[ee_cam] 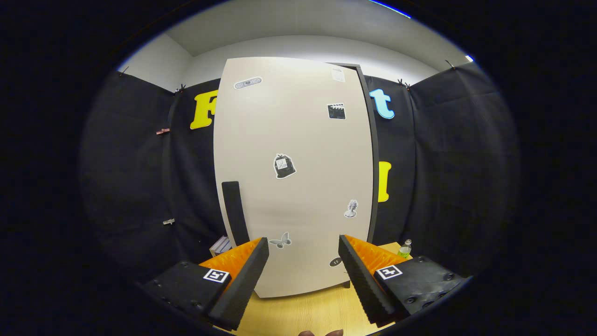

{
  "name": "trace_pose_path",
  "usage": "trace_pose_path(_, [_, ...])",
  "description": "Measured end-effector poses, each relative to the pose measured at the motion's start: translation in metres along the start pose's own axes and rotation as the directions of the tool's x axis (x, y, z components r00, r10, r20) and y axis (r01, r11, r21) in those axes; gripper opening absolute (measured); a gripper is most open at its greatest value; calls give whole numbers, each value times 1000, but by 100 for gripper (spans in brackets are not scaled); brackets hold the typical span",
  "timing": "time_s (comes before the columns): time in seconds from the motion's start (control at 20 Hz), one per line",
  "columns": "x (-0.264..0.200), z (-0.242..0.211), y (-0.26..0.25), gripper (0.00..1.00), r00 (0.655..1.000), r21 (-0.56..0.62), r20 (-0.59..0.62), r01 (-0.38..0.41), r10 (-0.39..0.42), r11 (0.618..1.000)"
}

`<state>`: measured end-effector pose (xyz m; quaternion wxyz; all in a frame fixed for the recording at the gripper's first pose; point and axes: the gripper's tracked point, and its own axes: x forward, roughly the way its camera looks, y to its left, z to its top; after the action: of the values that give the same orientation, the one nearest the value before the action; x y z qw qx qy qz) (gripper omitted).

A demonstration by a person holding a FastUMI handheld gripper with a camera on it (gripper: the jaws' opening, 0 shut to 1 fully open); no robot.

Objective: Open the shoe cabinet door, grab the shoes and put them into the shoe cabinet, then close the shoe cabinet door.

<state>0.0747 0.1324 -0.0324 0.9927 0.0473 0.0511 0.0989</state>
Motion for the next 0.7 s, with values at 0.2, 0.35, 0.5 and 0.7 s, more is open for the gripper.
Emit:
trace_pose_path(0.2, [-2, 2, 2, 98, 1000, -13, 9, 5, -5, 1000])
trace_pose_path(0.35, [-4, 4, 3, 98, 1000, -10, 15, 4, -4, 1000])
trace_pose_path(0.5, [-4, 5, 3, 98, 1000, -13, 17, 7, -7, 1000])
trace_pose_path(0.7, [-3, 7, 2, 98, 999, -29, 27, 21, -20, 999])
